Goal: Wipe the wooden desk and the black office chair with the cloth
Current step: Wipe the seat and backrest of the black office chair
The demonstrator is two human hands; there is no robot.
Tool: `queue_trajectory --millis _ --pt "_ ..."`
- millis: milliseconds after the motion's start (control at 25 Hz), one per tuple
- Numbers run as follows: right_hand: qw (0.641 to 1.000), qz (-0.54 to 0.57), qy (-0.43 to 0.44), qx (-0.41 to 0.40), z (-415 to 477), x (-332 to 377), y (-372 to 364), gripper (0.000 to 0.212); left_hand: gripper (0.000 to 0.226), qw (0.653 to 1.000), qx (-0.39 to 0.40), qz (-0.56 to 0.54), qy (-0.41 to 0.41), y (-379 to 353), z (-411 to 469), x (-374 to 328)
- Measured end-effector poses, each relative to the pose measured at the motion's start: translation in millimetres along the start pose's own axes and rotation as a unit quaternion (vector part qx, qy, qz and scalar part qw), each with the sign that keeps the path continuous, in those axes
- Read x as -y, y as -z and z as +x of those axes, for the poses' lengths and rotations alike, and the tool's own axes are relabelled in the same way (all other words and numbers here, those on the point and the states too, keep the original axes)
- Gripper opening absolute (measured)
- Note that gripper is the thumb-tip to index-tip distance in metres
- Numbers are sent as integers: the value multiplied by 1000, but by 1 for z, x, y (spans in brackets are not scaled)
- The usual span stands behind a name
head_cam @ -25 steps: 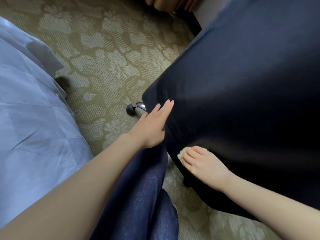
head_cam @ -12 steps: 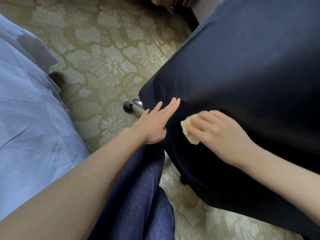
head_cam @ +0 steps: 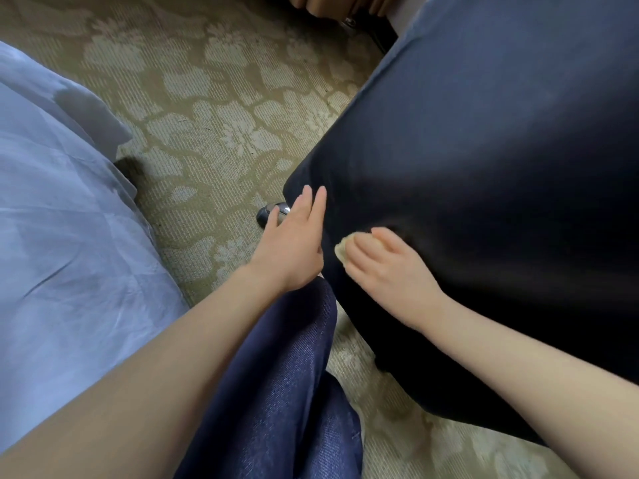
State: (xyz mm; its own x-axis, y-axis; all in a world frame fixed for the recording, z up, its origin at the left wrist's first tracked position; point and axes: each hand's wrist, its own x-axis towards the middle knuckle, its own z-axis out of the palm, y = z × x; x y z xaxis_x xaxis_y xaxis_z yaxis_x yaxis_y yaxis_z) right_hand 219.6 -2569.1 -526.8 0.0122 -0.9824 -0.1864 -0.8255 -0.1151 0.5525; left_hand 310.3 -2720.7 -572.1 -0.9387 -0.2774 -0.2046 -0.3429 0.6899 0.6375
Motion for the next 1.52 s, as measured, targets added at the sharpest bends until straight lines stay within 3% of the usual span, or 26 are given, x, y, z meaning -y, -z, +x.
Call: queue_trajectory --millis 160,280,360,480,640,880,1080,1360,1520 --pt "996 16 58 67 -63 20 -8 39 83 998 5 -37 -47 5 0 -21" --pt "982 42 114 145 -116 26 0 20 82 995 13 -70 -76 6 5 -38" --pt "973 47 140 179 -141 22 13 22 83 994 18 -74 -74 5 8 -42" --pt "987 40 89 124 -150 8 34 25 85 994 29 -73 -71 5 10 -42" --pt "1000 28 -14 0 -105 -19 66 33 89 994 37 -70 -81 5 13 -34" --pt "987 -27 -123 -98 10 -60 89 31 86 994 47 -32 -96 1 11 -7" --pt "993 -17 -119 -13 97 -79 51 36 86 997 59 -24 -52 -1 2 35" --pt "988 1 -87 127 159 -36 -26 33 83 997 68 -41 12 -3 -6 69" --pt "994 -23 -44 102 147 -13 -43 42 81 997 69 -41 20 -1 -5 68"
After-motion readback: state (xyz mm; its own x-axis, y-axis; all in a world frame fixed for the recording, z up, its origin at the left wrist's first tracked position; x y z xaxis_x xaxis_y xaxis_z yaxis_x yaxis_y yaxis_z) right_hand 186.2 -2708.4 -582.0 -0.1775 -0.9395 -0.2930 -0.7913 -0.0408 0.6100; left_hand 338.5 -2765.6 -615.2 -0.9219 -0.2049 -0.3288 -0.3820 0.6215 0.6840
